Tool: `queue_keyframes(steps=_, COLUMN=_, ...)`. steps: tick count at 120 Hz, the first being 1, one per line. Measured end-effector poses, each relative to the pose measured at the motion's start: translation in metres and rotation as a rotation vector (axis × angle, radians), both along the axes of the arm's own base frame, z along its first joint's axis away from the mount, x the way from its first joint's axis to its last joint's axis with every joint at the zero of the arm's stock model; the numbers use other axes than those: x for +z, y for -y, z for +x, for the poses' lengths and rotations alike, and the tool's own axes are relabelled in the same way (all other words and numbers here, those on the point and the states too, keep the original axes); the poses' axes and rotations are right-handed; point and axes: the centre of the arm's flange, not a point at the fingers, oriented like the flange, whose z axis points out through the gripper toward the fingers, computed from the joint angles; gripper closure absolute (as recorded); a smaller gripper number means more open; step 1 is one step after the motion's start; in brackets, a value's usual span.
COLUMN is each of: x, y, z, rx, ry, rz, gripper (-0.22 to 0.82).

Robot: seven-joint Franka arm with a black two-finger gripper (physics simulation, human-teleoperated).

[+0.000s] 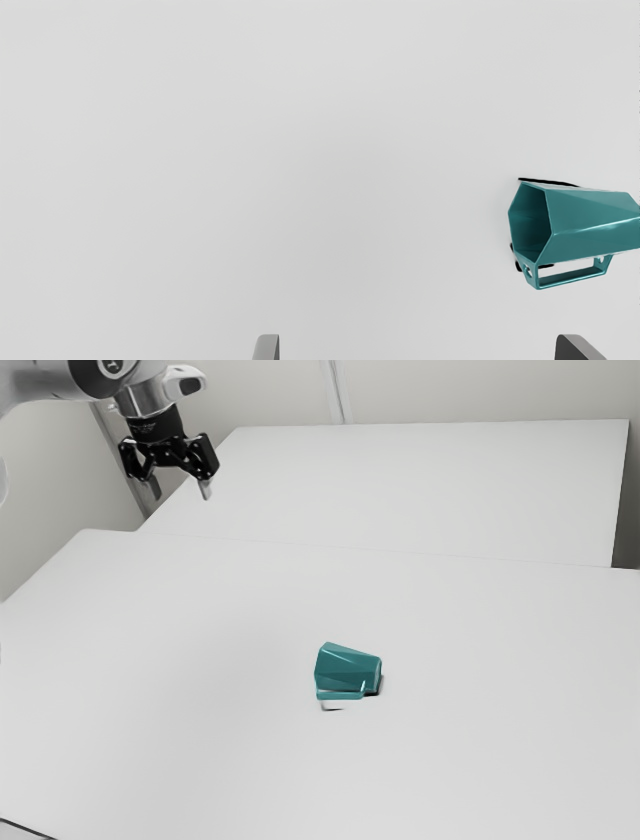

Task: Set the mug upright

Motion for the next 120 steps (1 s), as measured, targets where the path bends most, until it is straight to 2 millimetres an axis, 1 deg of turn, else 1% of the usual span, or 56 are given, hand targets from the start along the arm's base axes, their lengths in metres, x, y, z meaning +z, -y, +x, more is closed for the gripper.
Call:
queue_keyframes(steps=12, x=0.001, y=0.001, z=0.0, rx=0.002, ry=0.005, rz=0.0, gripper=0.0)
queue_keyframes(steps=17, x=-0.003, y=0.002, z=0.002, rx=0.003, ry=0.002, rz=-0.011, gripper=0.0)
queue_keyframes(steps=21, x=-0.005, y=-0.001, z=0.003, rx=0.01, ry=0.002, rz=-0.024, gripper=0.0)
queue_keyframes(steps=25, x=-0.01, y=-0.005, z=0.006, rx=0.019, ry=-0.002, rz=-0.041, gripper=0.0)
queue_keyframes(steps=29, x=-0.02, y=-0.008, z=0.01, rx=0.023, ry=-0.012, rz=-0.065, gripper=0.0)
queue_keyframes(steps=33, x=-0.035, y=-0.015, z=0.016, rx=0.036, ry=-0.029, rz=-0.102, gripper=0.0)
queue_keyframes(steps=37, x=-0.057, y=-0.026, z=0.019, rx=0.061, ry=-0.054, rz=-0.149, gripper=0.0)
queue_keyframes(steps=45, x=-0.111, y=-0.047, z=0.019, rx=0.114, ry=-0.106, rz=-0.271, gripper=0.0)
queue_keyframes(steps=51, x=-0.153, y=-0.054, z=0.016, rx=0.144, ry=-0.129, rz=-0.385, gripper=0.0)
queue_keyframes(steps=55, x=-0.177, y=-0.057, z=0.012, rx=0.163, ry=-0.133, rz=-0.462, gripper=0.0)
queue_keyframes(steps=61, x=-0.202, y=-0.058, z=0.004, rx=0.179, ry=-0.126, rz=-0.558, gripper=0.0)
queue_keyframes(steps=69, x=-0.233, y=-0.054, z=-0.013, rx=0.191, ry=-0.123, rz=-0.674, gripper=0.0)
queue_keyframes(steps=78, x=-0.273, y=-0.042, z=-0.034, rx=0.198, ry=-0.125, rz=-0.786, gripper=0.0)
queue_keyframes(steps=84, x=-0.29, y=-0.032, z=-0.052, rx=0.194, ry=-0.116, rz=-0.84, gripper=0.0)
queue_keyframes(steps=89, x=-0.299, y=-0.024, z=-0.066, rx=0.18, ry=-0.101, rz=-0.868, gripper=0.0)
queue_keyframes(steps=94, x=-0.303, y=-0.016, z=-0.072, rx=0.157, ry=-0.078, rz=-0.885, gripper=0.0)
queue_keyframes(steps=110, x=-0.313, y=0.019, z=-0.074, rx=0.077, ry=-0.007, rz=-0.939, gripper=0.0)
queue_keyframes(steps=115, x=-0.314, y=0.023, z=-0.072, rx=0.059, ry=0.018, rz=-0.946, gripper=0.0)
queue_keyframes(steps=120, x=-0.318, y=0.022, z=-0.071, rx=0.053, ry=0.04, rz=-0.953, gripper=0.0)
